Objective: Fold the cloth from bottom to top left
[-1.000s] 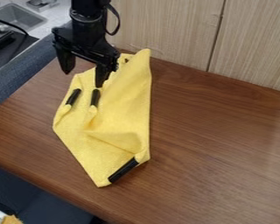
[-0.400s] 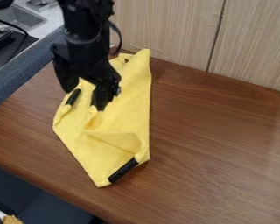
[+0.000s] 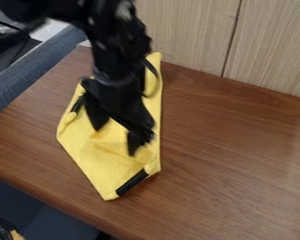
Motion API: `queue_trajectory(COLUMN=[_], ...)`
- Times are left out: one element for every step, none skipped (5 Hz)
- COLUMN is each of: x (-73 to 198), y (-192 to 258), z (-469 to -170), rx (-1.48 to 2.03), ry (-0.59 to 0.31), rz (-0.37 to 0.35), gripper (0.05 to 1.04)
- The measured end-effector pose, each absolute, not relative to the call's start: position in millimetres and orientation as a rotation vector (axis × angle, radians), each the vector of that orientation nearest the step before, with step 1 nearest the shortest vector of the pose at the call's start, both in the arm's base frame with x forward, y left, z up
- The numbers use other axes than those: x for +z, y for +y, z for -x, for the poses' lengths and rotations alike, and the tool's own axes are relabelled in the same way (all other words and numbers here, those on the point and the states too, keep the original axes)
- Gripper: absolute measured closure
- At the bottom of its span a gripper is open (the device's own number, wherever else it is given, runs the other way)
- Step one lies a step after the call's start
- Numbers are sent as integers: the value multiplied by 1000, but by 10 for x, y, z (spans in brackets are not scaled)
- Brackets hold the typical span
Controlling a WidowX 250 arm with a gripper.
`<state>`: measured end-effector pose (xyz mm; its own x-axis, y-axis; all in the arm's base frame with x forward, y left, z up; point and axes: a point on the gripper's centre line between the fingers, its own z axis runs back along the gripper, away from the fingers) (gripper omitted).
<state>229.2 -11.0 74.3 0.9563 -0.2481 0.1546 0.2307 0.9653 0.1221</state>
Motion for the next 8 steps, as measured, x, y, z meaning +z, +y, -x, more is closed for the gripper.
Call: queue_trajectory(x=[577,448,312,212,139,141,138,168], y=[-250,-279,-290,-268,-223,-207,-228,-229], z=[-2277,-2227,-2163,-2143,-2121,-2122,-2117,-2133], rx=[-298,-321,-330,-333,-309,-293,-295,-304], ry=[-127,-86,-37,-5,27,26,28,6], rz=[-94,-101,-107,-119,-146,-157,-143,-134], gripper=[82,82,82,133,414,718,927,1015])
